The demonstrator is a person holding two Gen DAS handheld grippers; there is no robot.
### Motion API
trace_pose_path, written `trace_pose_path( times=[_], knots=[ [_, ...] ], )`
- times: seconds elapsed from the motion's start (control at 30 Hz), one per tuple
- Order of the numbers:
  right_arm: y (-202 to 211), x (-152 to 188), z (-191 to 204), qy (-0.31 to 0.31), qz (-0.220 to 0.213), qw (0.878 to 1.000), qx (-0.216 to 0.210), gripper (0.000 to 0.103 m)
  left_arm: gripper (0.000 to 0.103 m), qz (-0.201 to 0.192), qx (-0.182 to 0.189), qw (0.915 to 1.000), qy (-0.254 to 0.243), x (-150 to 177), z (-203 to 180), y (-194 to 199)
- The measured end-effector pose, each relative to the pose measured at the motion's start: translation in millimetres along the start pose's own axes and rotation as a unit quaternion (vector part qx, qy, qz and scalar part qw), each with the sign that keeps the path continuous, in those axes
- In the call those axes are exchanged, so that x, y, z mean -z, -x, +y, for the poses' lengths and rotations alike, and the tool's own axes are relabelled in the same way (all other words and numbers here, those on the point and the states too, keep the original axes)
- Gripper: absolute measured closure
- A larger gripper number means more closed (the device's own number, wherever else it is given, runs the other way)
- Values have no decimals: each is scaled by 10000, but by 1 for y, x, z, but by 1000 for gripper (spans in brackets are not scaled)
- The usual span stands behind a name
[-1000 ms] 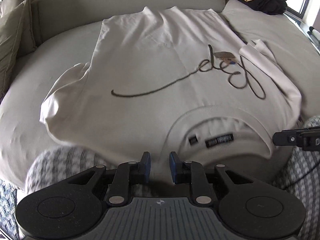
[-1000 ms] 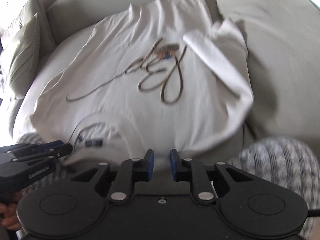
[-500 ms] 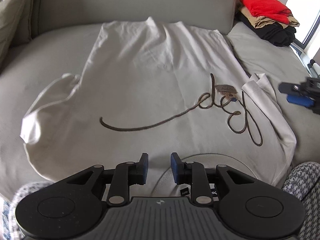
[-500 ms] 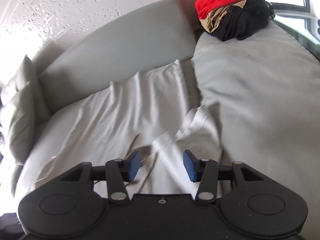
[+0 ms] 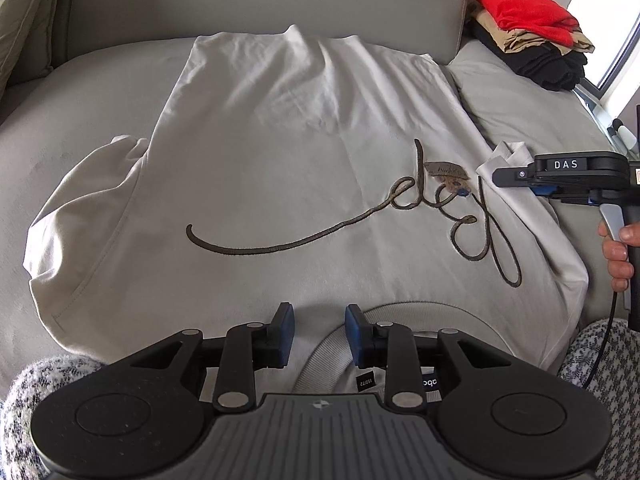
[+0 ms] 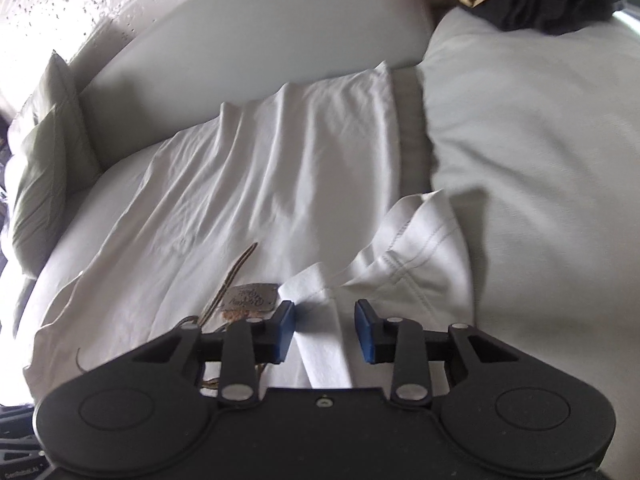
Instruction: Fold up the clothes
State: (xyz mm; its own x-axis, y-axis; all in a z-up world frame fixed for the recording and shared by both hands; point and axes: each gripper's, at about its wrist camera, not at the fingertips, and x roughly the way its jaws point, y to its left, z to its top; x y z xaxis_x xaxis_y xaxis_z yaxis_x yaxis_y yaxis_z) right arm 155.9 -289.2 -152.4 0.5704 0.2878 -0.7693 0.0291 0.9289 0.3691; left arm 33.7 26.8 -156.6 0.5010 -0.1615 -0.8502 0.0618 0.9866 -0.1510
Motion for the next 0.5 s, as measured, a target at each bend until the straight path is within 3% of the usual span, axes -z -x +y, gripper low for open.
trace_pose_path(
  times=[0.03, 0.1, 0.2, 0.3, 0.4, 0.5],
  knots=[
    [0, 0, -1, -1, 32, 10000, -92, 87, 75, -4, 5, 10000, 0, 0, 0, 0],
    [3, 0, 0, 36, -4, 9998, -185, 99, 75, -18, 15, 10000, 1, 0, 0, 0],
    [23, 4, 2, 12, -352, 9993, -115, 100, 74, -25, 4, 10000, 4, 1, 0, 0],
    [60, 10, -7, -407, -1059, 9932, 245, 101, 75, -51, 3, 10000, -1, 2, -1, 2],
    [106, 30, -28, -1204, -1941, 9700, 838, 101, 75, -79, 17, 10000, 3, 5, -2, 4],
    [128, 60, -59, -2117, -2302, 9384, 1471, 101, 74, -118, 0, 9999, -41, 8, -3, 5]
  ],
)
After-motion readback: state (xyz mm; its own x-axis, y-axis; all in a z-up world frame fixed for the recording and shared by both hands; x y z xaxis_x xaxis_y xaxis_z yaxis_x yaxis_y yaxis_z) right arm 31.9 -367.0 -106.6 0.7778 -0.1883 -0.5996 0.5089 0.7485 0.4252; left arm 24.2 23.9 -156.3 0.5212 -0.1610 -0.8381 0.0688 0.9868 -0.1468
